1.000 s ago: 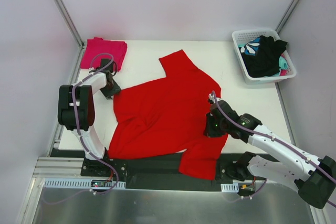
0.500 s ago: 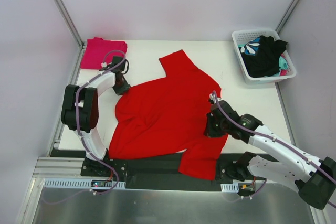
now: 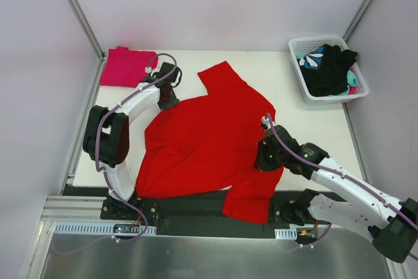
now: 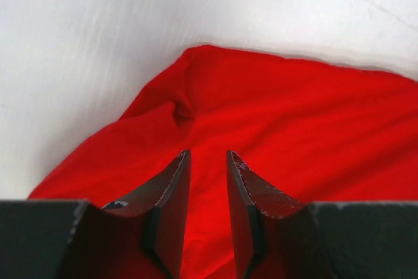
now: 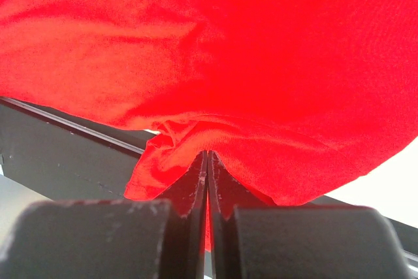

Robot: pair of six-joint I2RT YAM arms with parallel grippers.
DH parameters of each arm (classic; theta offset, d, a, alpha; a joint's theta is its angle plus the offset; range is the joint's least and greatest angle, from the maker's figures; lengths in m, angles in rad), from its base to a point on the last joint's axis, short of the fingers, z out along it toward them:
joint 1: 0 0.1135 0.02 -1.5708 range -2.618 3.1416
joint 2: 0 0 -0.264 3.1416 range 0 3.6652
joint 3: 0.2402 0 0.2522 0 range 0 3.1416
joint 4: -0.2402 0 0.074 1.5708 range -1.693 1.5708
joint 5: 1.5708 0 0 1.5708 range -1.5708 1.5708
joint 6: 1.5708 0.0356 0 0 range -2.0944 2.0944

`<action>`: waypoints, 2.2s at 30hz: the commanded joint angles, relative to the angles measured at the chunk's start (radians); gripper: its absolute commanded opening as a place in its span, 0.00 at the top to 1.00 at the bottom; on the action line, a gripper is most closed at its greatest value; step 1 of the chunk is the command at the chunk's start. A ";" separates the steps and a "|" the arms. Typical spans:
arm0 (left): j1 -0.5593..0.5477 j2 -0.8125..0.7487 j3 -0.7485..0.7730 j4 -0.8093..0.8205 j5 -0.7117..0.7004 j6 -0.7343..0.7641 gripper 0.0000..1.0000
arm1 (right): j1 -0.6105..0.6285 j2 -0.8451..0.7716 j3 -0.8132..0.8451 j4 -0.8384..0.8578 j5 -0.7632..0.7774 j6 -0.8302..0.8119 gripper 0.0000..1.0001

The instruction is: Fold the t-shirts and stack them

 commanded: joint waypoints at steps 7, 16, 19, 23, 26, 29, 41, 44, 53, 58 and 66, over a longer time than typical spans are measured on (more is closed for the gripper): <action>-0.015 -0.001 -0.048 -0.057 -0.114 -0.068 0.71 | 0.002 -0.031 0.018 -0.048 -0.002 0.004 0.99; 0.217 -0.047 -0.088 0.002 0.044 0.007 0.68 | 0.002 -0.025 0.002 -0.033 -0.002 0.011 0.99; 0.243 -0.051 -0.096 0.024 0.084 0.013 0.67 | 0.002 -0.016 0.006 -0.035 -0.002 0.007 0.99; 0.271 -0.047 -0.111 0.044 0.104 0.001 0.66 | 0.002 -0.014 0.009 -0.038 -0.002 0.005 0.99; 0.304 -0.025 -0.142 0.064 0.127 -0.003 0.66 | 0.002 -0.014 0.006 -0.041 -0.002 0.007 0.99; 0.311 -0.019 -0.183 0.075 0.126 -0.011 0.66 | 0.002 -0.011 0.000 -0.038 -0.002 0.007 0.99; 0.314 -0.123 -0.248 0.078 0.106 0.015 0.65 | -0.069 0.192 0.020 0.279 0.066 -0.113 0.99; 0.311 -0.160 -0.251 0.072 0.115 0.021 0.64 | -0.121 0.445 0.210 0.391 0.073 -0.205 0.99; 0.311 -0.206 -0.212 -0.005 0.100 0.056 0.61 | -0.237 1.004 0.771 0.389 -0.110 -0.291 0.99; 0.311 -0.240 -0.228 -0.014 0.107 0.066 0.60 | -0.308 1.170 0.916 0.333 -0.225 -0.297 0.99; 0.311 -0.238 -0.245 -0.016 0.129 0.049 0.59 | -0.385 1.299 0.985 0.317 -0.352 -0.230 0.99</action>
